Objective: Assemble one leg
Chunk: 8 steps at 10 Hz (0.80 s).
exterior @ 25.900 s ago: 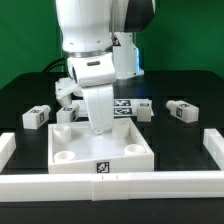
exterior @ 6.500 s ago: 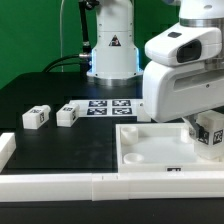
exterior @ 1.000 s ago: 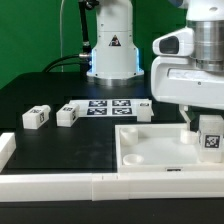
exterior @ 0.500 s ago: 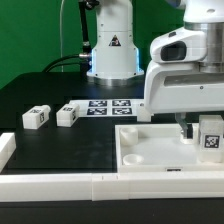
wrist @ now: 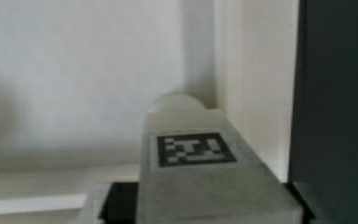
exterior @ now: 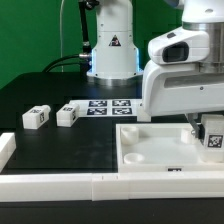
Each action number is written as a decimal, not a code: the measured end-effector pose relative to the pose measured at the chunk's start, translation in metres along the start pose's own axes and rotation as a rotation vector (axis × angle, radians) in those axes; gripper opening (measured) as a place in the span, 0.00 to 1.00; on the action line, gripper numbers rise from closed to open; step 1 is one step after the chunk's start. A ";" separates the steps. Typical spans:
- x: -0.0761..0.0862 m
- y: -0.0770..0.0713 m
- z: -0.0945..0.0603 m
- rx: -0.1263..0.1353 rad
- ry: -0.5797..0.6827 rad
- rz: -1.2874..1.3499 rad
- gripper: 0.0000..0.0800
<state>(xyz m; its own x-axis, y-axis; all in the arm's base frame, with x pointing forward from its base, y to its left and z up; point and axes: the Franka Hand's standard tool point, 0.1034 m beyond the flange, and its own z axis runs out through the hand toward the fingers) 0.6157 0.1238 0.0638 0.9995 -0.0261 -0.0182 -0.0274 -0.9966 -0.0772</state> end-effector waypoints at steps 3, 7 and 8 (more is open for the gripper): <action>0.001 0.001 -0.001 0.004 0.017 0.265 0.37; 0.001 0.001 0.000 0.011 0.014 0.842 0.37; 0.001 0.000 0.000 0.008 0.017 0.974 0.37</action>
Offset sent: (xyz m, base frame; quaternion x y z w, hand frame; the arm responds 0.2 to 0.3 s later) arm -0.0005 -0.0133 0.0031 -0.0192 0.0212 0.4198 0.9072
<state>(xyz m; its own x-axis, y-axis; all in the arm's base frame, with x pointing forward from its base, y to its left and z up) 0.6167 0.1237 0.0636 0.5389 -0.8400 -0.0633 -0.8424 -0.5372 -0.0430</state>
